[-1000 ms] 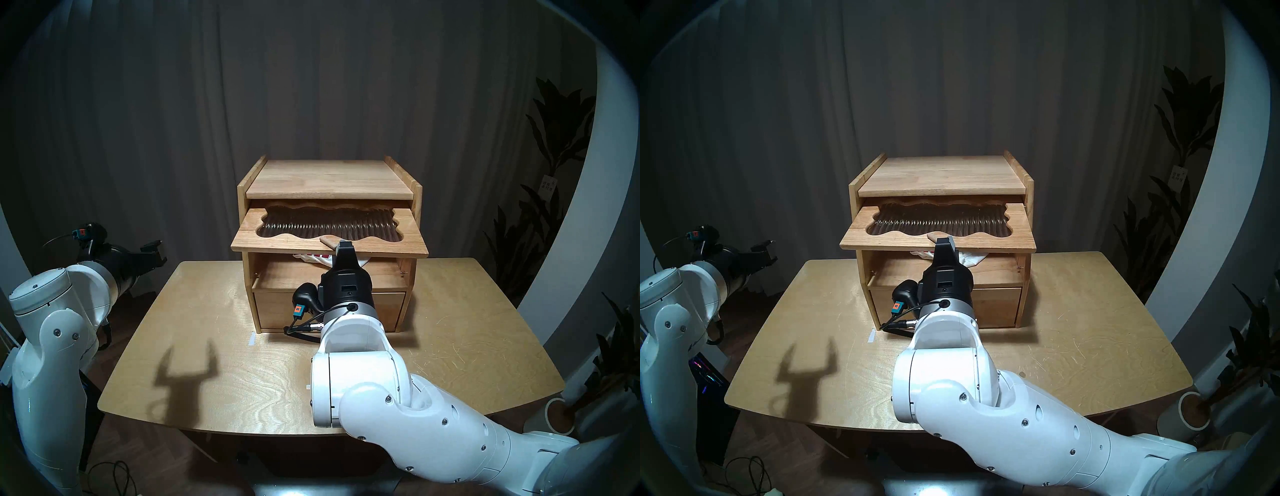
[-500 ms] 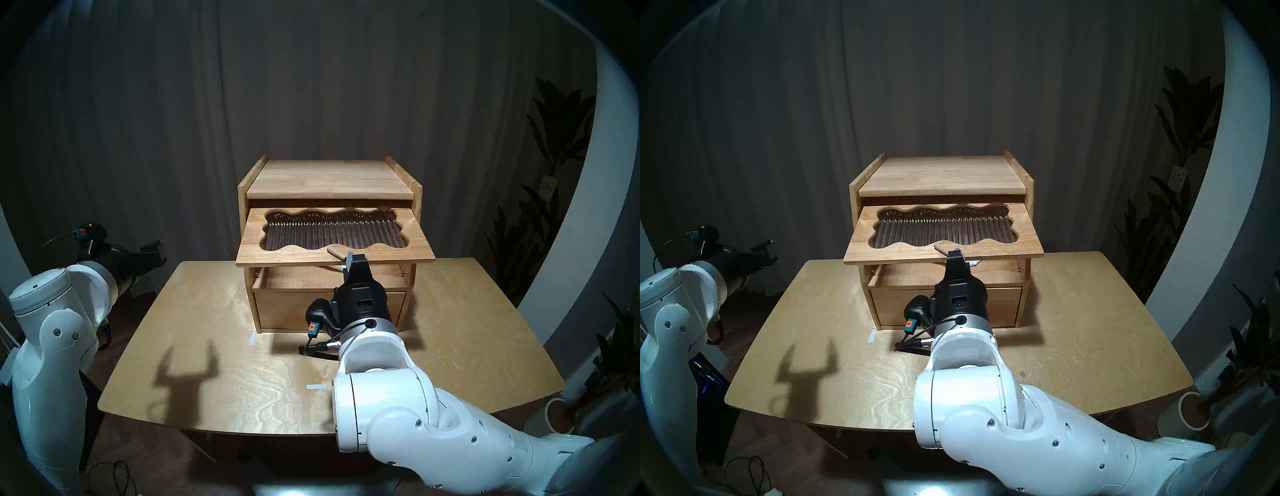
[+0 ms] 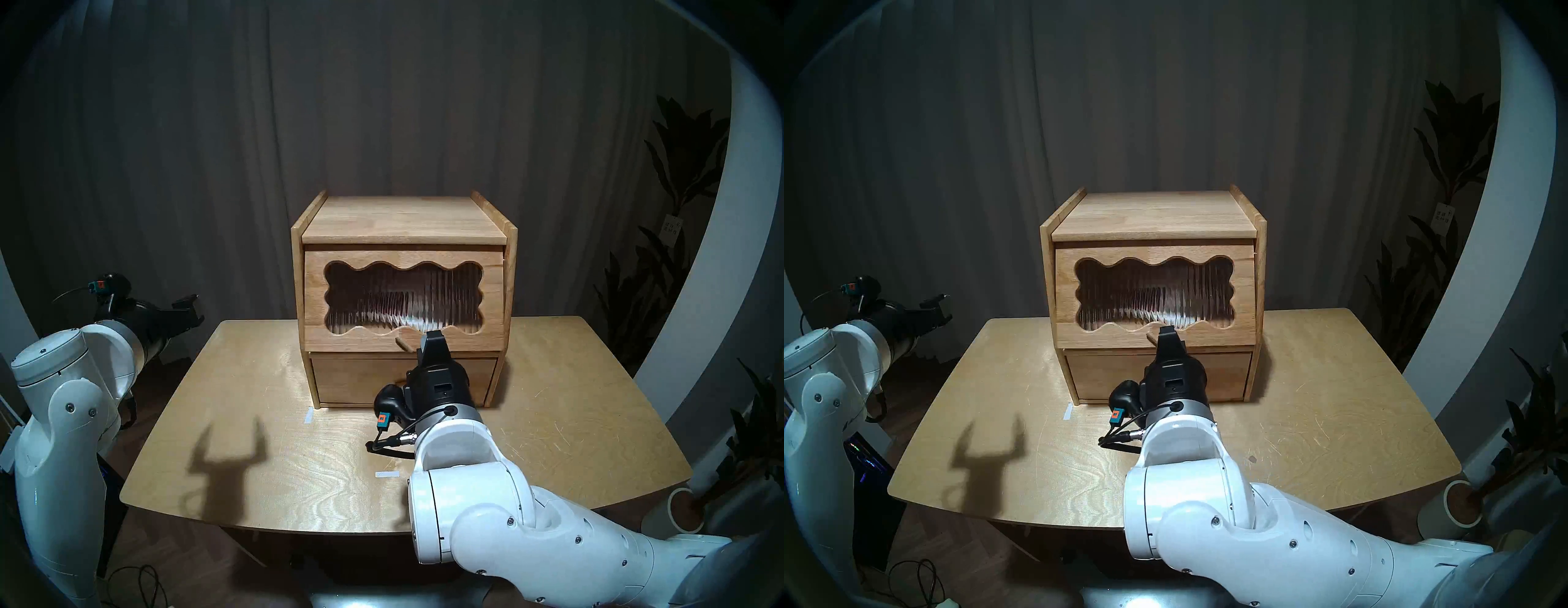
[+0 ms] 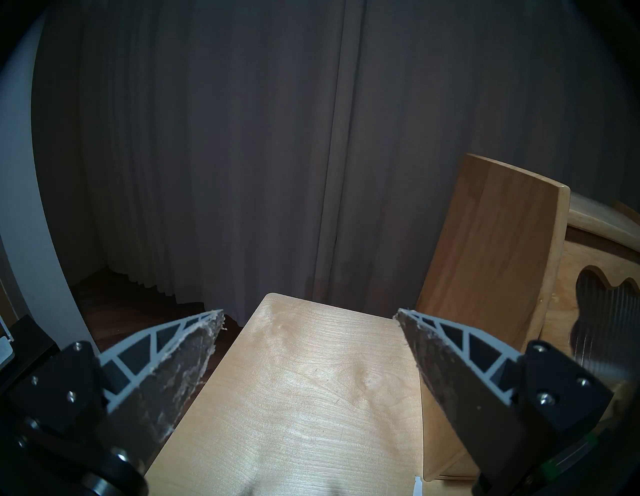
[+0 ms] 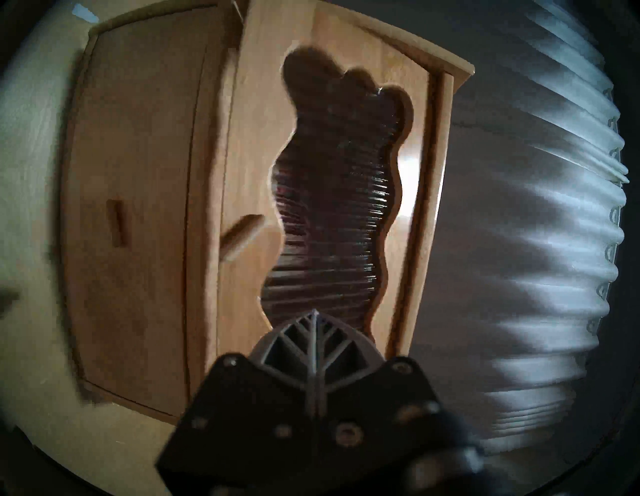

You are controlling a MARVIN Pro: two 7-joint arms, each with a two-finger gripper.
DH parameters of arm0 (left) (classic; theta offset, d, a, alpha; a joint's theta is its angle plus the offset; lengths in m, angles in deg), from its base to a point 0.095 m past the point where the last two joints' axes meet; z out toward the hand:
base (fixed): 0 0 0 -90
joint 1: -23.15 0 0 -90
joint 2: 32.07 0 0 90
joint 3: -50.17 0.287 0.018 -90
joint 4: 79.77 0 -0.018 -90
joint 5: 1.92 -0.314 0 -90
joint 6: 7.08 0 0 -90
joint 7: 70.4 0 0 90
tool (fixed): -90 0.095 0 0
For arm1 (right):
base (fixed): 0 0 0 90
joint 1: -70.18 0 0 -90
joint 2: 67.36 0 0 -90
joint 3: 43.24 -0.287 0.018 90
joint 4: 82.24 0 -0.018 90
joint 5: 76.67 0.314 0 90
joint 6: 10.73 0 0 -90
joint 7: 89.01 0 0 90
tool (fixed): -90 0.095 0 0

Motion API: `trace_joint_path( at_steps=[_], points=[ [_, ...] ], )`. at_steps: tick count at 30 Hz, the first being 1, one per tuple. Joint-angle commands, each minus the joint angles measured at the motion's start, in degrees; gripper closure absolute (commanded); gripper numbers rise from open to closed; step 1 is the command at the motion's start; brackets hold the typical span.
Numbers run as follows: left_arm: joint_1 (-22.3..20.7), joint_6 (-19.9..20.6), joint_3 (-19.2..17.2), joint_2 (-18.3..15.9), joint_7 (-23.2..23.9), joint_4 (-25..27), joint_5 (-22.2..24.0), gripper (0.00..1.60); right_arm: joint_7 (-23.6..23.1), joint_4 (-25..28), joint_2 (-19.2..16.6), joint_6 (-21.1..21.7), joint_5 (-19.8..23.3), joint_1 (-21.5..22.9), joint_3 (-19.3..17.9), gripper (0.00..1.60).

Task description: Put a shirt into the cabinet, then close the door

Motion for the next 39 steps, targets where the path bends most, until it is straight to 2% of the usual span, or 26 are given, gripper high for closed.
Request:
trace_joint_path(
  at_steps=[1,8,15,19,20,24,29,39],
  points=[
    [-0.25,-0.2,-0.34,0.09,-0.12,0.8,-0.05,0.0,0.65,1.03,0.33,-0.02,0.95,1.53,0.13,1.6],
    [-0.35,-0.21,-0.28,-0.03,-0.03,0.8,-0.04,0.0,3.85,6.43,-2.09,-0.02,-5.51,2.37,-1.35,1.6],
    [-0.41,-0.2,-0.21,-0.1,0.05,0.8,-0.04,0.0,9.08,12.21,-4.37,-0.02,-9.13,4.54,-8.52,1.6],
    [-0.42,-0.2,-0.21,-0.11,0.06,0.8,-0.04,0.0,10.77,13.28,-6.42,-0.02,-11.24,3.96,-13.74,1.6],
    [-0.43,-0.2,-0.21,-0.11,0.06,0.8,-0.04,0.0,11.07,13.28,-7.22,-0.02,-11.65,4.17,-13.75,1.6],
    [-0.43,-0.19,-0.19,-0.13,0.08,0.8,-0.04,0.0,12.33,13.28,-9.18,-0.02,-13.65,2.58,-18.32,1.6],
    [-0.44,-0.18,-0.16,-0.15,0.1,0.8,-0.03,0.0,12.86,13.28,-9.47,-0.02,-12.41,0.07,-23.76,1.6],
    [-0.34,-0.11,-0.07,-0.15,0.12,0.56,-0.03,0.0,12.04,11.99,-10.23,-0.02,-7.68,-3.99,-28.34,1.6]
  ],
)
